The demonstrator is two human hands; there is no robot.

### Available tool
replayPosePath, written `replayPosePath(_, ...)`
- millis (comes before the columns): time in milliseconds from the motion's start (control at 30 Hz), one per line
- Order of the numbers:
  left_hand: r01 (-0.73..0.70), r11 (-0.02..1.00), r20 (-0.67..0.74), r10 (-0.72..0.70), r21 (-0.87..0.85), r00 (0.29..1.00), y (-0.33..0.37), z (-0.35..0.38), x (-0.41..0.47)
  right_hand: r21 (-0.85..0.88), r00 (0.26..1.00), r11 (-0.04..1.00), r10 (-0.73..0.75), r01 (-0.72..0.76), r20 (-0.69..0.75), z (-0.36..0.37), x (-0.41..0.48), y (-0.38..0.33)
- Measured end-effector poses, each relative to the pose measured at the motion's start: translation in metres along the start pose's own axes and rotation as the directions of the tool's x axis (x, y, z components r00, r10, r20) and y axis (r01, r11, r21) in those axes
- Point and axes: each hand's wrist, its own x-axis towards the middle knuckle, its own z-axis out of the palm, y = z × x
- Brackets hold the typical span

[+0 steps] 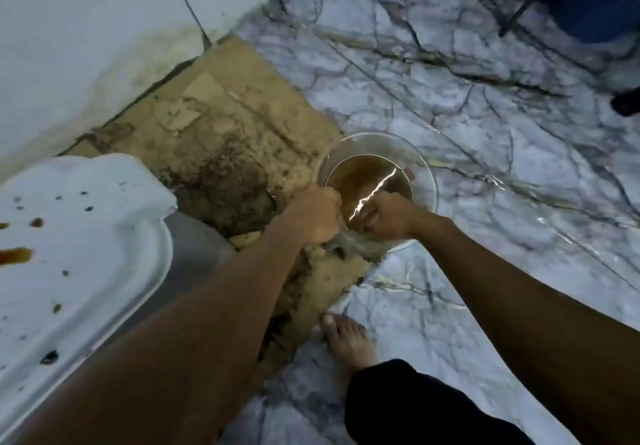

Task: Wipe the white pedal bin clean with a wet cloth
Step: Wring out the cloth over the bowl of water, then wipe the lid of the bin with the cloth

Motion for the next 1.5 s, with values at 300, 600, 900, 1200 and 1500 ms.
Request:
replayPosePath(300,0.050,0.992,-0.148,-0.033,0.118,0.988,-0.009,0.040,0.033,0.063,0.995,0.994,0.085,-0.088,0.059,0.031,0.034,0.041)
replayPosePath(600,0.059,0.993,-0.245,-0.082,-0.100,0.966,-0.022,0.040,0.023,0.006,0.980,1.000,0.018,-0.020,0.200,0.021,0.036,0.024)
replayPosePath(900,-0.059,0.898,-0.503,-0.188,-0.435,0.844,-0.035,0.021,-0.047,-0.051,0.962,0.968,-0.236,0.245,0.135,-0.022,0.011,-0.030)
replayPosePath(1200,-0.181,0.817,-0.776,-0.415,-0.548,0.475,-0.012,-0.014,-0.157,-0.105,0.830,0.824,-0.556,0.557,0.046,-0.087,-0.066,-0.129)
replayPosePath(1500,-0.230,0.818,-0.850,-0.502,-0.527,0.163,-0.005,-0.054,-0.281,-0.105,0.609,0.623,-0.782,0.776,-0.133,-0.091,-0.144,-0.236)
